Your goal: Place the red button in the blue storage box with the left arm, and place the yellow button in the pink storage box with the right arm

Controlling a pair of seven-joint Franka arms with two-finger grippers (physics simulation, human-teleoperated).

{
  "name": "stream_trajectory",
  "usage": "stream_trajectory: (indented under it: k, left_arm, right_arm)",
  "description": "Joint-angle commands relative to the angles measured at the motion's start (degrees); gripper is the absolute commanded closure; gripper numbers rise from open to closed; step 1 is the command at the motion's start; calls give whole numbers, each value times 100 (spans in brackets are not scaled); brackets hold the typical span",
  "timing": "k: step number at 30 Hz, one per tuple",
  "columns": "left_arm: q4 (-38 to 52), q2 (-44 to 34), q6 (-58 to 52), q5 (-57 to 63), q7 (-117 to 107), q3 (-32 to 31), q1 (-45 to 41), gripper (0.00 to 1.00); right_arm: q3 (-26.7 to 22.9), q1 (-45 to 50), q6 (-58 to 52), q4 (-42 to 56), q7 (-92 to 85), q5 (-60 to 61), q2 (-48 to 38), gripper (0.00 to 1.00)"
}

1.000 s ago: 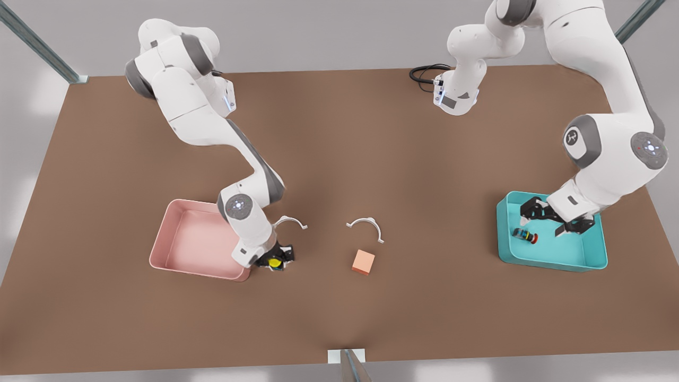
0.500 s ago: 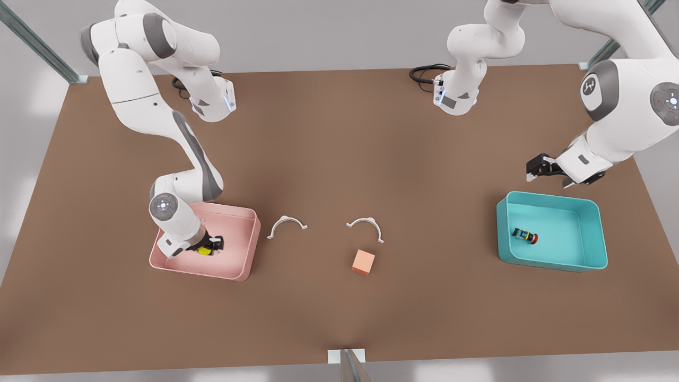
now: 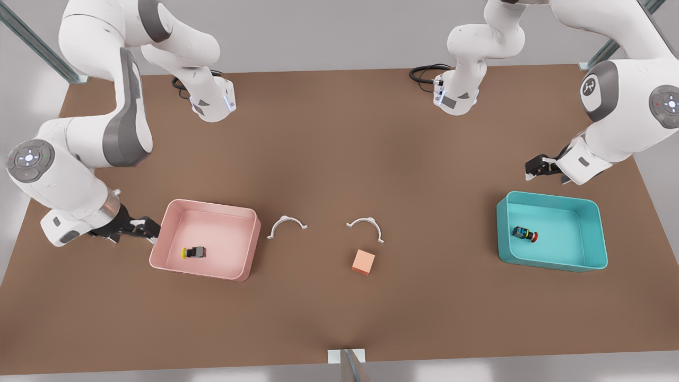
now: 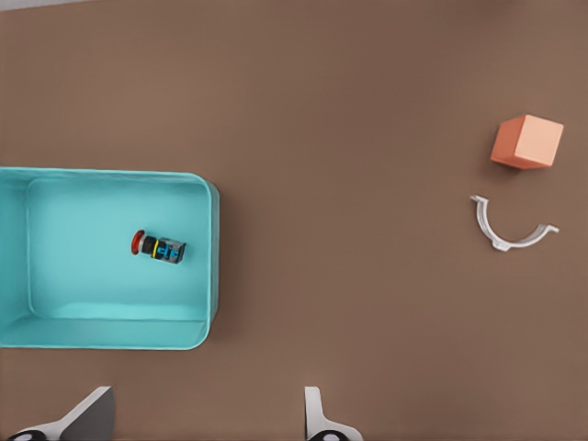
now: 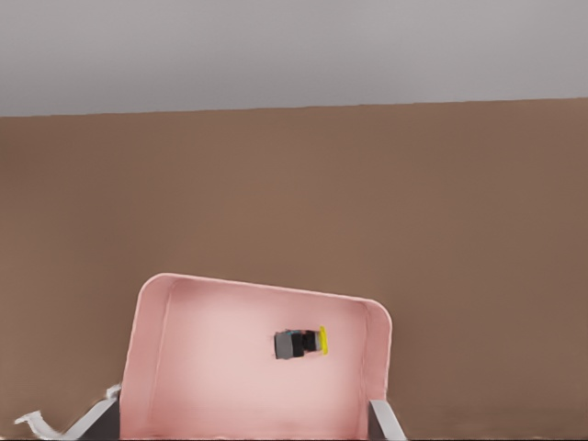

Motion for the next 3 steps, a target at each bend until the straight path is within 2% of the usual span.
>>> stream_trajectory:
  k: [1,3]
  left_arm:
    - [3,-5,-4,5,-341,2,7,0]
    - [3,-5,-4,5,-341,-7,-2,0]
  right_arm:
    - [14,-52,-160,-608,-479,36,-355,0]
    - [-4,-52,-125,-599,-462,45,-319,0]
